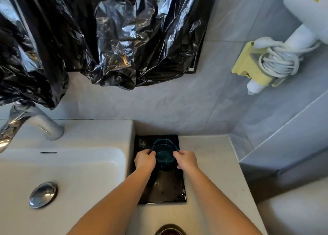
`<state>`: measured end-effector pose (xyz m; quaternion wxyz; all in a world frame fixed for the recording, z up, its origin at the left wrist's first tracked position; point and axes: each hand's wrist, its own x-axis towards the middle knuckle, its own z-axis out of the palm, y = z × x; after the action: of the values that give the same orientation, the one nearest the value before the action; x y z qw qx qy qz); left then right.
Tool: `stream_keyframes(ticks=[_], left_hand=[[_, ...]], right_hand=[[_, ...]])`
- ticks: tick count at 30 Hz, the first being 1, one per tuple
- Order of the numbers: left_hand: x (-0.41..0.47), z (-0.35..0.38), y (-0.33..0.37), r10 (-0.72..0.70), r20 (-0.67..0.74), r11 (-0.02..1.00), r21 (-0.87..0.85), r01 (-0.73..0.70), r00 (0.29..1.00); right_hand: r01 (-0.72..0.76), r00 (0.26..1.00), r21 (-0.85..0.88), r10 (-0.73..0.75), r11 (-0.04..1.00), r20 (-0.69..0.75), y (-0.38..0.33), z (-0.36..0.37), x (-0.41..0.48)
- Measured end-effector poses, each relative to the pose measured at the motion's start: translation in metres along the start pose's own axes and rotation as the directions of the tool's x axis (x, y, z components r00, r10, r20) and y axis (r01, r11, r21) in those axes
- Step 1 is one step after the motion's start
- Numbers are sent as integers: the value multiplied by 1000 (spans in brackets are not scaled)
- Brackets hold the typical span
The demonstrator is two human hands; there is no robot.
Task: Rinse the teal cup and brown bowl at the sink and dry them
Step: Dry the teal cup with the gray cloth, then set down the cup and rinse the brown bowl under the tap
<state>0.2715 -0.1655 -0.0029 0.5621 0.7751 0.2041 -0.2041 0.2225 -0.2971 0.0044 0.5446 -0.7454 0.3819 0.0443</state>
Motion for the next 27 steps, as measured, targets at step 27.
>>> stream_keyframes(ticks=[27], left_hand=[[-76,-20,-14,122,82,987,97,-130,989]], right_hand=[[124,989,2,-124,992,-79,37,-14,-71]])
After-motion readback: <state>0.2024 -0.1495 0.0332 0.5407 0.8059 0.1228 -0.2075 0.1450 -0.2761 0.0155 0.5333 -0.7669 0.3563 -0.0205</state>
